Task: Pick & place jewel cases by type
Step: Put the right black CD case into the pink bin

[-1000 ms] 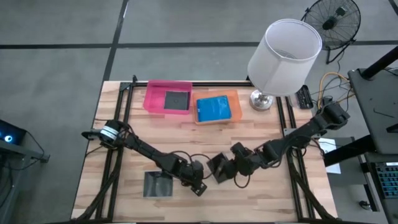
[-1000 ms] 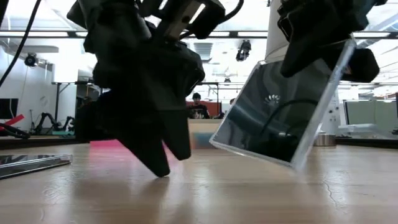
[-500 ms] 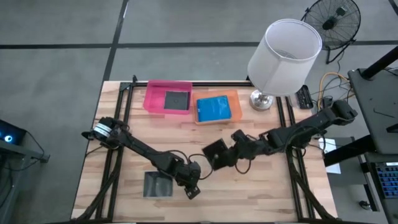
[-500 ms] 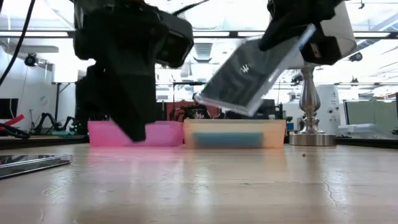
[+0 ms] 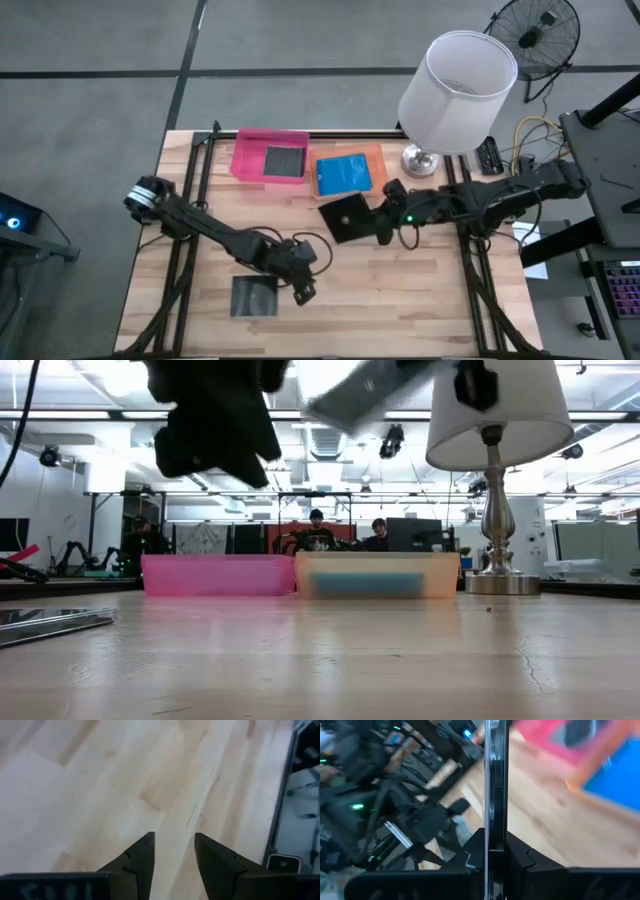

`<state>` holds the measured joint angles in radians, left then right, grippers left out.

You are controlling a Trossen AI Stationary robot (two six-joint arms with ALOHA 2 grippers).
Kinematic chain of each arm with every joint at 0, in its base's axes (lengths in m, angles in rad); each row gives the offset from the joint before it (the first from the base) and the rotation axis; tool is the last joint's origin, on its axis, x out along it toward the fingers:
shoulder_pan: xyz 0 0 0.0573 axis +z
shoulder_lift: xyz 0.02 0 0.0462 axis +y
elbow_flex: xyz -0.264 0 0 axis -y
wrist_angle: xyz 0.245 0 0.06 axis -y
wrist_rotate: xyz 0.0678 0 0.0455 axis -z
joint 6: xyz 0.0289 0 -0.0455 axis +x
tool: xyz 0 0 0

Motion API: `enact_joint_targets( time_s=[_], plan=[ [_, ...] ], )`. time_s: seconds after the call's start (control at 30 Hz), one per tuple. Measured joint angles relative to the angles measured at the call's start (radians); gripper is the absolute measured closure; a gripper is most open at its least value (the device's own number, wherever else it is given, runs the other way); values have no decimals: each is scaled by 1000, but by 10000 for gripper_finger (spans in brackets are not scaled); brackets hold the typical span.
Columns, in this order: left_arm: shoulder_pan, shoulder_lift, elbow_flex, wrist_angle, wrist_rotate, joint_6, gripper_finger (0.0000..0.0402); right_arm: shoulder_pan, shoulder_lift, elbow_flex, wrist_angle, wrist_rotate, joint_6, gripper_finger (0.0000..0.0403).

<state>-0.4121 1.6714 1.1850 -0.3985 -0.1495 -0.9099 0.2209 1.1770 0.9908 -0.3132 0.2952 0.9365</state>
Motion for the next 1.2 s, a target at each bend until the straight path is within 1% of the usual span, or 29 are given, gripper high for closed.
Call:
enact_joint_targets(
  time_s=[0.2,0.4,0.6,0.67,0.77,0.9,1.1,1.2],
  plan=[
    [0,-143,-68,3,-131,0,280,-7,1,147,-1,28,-231,378],
    [2,-288,-125,66,-259,29,280,-10,10,291,-28,48,-415,378],
    [5,-398,-170,139,-318,51,280,-6,15,403,-26,40,-600,378],
    [5,-417,-178,144,-334,45,280,-4,15,428,-29,28,-657,378],
    [5,-431,-178,145,-341,45,280,-3,15,461,-29,-43,-748,378],
    [6,-433,-178,145,-348,37,280,-3,16,490,-28,-114,-830,378],
    [6,-433,-178,144,-360,27,280,-3,16,495,-30,-132,-1015,378],
    [6,-433,-178,144,-367,27,280,-3,16,495,-31,-213,-1075,378]
  ],
)
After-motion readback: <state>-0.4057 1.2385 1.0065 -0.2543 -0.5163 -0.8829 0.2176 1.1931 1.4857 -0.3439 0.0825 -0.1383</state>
